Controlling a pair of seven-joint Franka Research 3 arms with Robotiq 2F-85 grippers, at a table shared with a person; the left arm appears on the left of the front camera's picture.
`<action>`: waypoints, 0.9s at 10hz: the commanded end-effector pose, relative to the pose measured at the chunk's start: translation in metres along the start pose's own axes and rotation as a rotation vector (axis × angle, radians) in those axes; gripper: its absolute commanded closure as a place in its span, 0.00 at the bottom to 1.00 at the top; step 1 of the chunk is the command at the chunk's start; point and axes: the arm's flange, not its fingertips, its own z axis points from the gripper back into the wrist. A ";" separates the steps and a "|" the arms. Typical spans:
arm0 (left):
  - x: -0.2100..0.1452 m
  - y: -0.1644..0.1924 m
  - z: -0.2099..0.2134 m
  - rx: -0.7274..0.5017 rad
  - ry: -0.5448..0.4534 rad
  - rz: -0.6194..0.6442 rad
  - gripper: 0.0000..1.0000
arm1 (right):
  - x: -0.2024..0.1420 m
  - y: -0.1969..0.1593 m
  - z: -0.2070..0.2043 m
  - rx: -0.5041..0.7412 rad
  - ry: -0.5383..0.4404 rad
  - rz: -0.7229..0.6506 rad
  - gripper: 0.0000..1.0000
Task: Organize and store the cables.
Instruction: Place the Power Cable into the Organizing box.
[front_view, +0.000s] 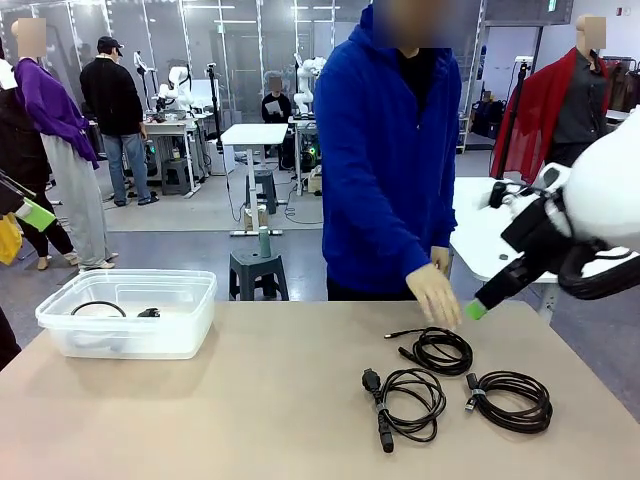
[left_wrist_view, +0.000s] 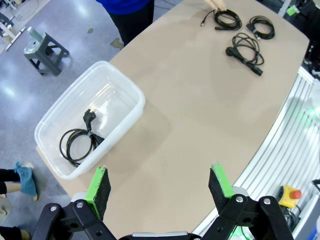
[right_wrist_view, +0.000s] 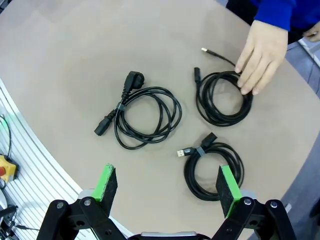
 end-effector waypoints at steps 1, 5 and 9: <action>-0.001 0.001 0.001 0.003 0.016 -0.009 0.00 | 0.017 0.014 -0.028 0.013 0.039 -0.048 0.00; -0.001 0.001 0.001 0.003 0.016 -0.009 0.00 | 0.030 0.040 -0.085 -0.002 0.156 -0.133 0.00; -0.001 0.001 0.001 0.003 0.016 -0.009 0.00 | 0.029 0.062 -0.123 -0.024 0.199 -0.217 0.00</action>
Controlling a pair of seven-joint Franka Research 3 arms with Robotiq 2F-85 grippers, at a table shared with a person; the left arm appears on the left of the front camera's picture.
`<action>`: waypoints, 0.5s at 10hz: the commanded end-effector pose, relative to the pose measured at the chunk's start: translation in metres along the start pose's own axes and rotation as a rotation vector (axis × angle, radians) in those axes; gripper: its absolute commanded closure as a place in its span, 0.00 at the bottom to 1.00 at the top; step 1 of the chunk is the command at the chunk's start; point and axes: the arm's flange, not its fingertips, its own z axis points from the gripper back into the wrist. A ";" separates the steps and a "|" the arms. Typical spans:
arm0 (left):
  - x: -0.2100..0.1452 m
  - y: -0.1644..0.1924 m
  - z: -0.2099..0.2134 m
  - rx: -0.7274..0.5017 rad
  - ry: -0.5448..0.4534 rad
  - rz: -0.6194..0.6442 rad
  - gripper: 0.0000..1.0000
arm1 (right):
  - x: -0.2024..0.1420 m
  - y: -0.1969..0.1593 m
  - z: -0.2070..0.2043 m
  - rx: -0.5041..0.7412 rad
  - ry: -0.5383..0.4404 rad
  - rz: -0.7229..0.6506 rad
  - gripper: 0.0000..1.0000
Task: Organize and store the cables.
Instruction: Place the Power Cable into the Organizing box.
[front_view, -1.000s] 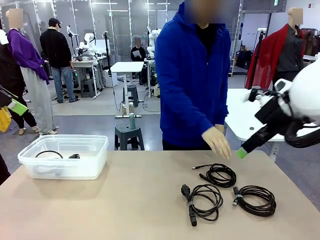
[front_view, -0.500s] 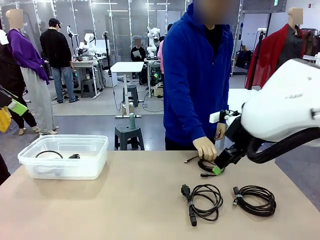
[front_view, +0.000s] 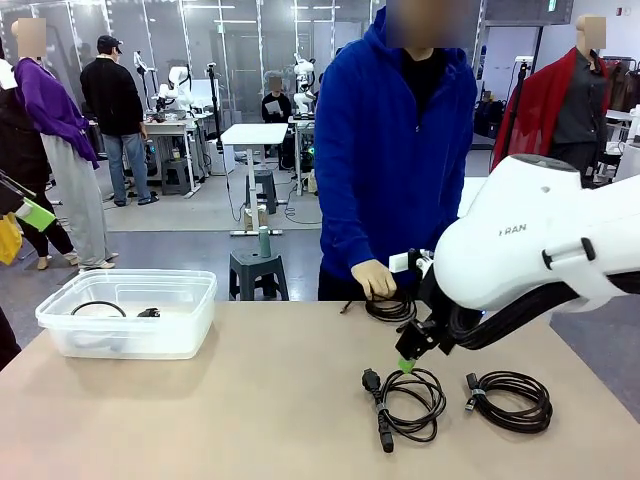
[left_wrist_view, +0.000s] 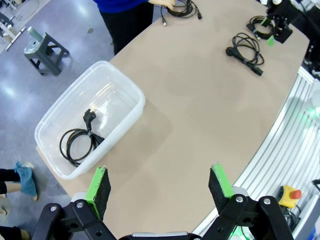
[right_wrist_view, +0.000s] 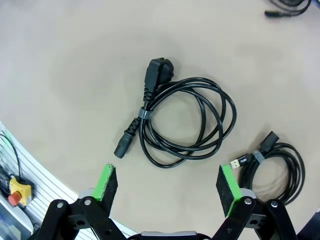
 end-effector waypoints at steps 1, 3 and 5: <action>-0.001 0.000 0.001 0.003 0.016 -0.009 0.00 | 0.004 0.015 -0.017 -0.027 0.014 -0.077 0.00; -0.001 0.000 0.001 0.003 0.016 -0.009 0.00 | 0.003 0.025 -0.035 -0.049 0.019 -0.130 0.00; -0.001 0.000 0.001 0.003 0.016 -0.009 0.00 | 0.005 0.033 -0.052 -0.086 0.035 -0.151 0.00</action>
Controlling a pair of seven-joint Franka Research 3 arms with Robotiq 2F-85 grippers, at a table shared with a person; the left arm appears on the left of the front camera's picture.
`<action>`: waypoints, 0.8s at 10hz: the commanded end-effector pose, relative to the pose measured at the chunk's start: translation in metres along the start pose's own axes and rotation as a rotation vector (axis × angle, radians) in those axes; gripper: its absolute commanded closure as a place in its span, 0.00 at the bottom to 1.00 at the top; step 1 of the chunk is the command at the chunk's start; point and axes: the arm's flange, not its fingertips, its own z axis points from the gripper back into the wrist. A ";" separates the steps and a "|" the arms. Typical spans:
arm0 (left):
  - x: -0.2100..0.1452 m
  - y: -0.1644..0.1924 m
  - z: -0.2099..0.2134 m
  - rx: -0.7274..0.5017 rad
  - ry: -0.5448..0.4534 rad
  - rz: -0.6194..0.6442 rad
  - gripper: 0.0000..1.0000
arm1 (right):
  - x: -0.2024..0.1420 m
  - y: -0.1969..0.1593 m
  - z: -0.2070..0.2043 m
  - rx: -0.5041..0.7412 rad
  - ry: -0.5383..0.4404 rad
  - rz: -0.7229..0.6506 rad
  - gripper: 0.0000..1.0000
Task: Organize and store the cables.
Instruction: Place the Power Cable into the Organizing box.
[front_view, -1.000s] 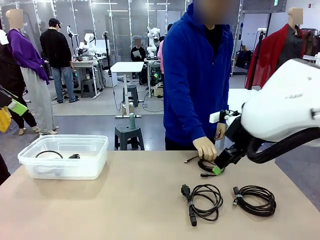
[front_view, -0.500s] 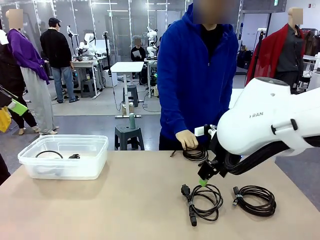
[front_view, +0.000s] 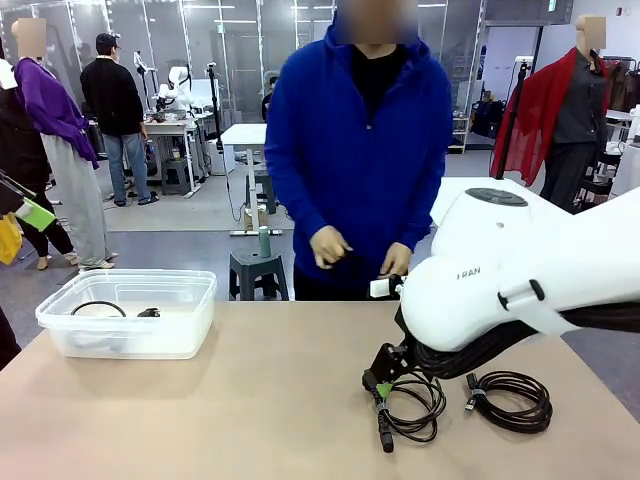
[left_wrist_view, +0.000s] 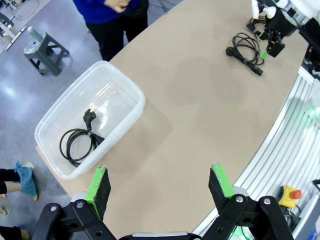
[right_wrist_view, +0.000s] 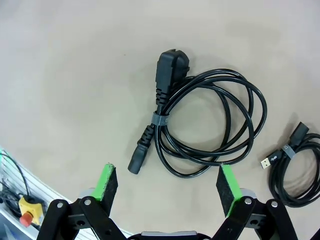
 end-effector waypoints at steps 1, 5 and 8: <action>-0.001 0.000 0.001 0.002 0.016 -0.009 0.00 | 0.008 0.007 -0.016 -0.052 0.005 -0.033 0.00; -0.001 0.000 0.001 0.002 0.016 -0.009 0.00 | 0.013 0.020 -0.044 -0.074 0.016 -0.098 0.00; -0.001 0.000 0.001 0.002 0.016 -0.009 0.00 | 0.016 0.024 -0.055 -0.085 0.020 -0.119 0.00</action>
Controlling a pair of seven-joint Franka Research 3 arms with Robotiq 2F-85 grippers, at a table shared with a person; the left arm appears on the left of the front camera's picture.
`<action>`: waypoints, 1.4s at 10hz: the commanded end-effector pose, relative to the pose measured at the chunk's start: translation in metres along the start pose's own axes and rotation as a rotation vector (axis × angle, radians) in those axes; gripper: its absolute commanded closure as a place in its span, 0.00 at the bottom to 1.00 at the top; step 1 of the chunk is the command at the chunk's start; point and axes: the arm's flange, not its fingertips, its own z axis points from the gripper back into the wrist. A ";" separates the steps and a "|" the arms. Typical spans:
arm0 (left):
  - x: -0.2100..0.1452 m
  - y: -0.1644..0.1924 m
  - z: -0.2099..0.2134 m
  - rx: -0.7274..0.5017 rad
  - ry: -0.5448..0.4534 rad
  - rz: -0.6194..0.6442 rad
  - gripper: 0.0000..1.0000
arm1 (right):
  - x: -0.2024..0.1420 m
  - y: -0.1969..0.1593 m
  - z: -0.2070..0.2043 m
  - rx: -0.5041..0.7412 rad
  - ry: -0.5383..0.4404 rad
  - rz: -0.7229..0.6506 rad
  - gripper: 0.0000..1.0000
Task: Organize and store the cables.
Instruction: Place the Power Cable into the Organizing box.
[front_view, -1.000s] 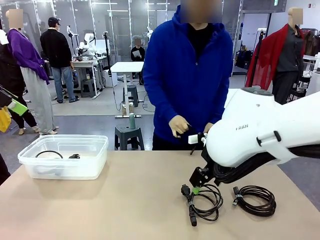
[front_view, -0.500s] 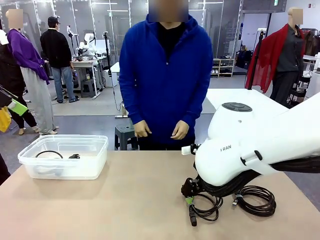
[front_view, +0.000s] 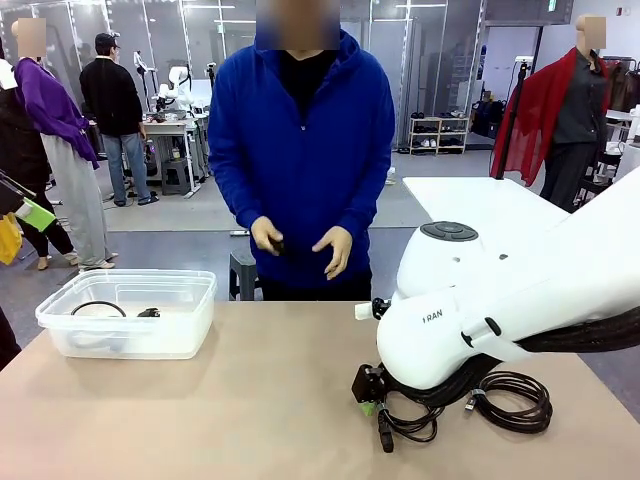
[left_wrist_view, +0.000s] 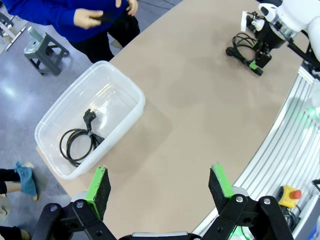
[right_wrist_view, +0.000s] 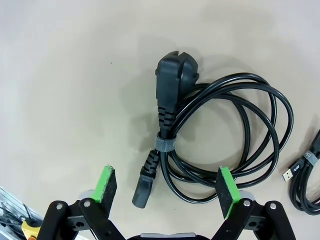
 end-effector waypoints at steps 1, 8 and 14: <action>-0.001 0.000 0.001 0.002 0.016 -0.009 0.00 | 0.007 0.008 -0.006 -0.029 -0.019 -0.028 0.00; -0.001 0.000 0.001 0.002 0.016 -0.009 0.00 | 0.013 0.012 -0.008 -0.038 -0.037 -0.046 0.00; -0.001 0.000 0.001 0.002 0.016 -0.009 0.00 | 0.024 0.021 -0.023 -0.073 -0.020 -0.056 0.00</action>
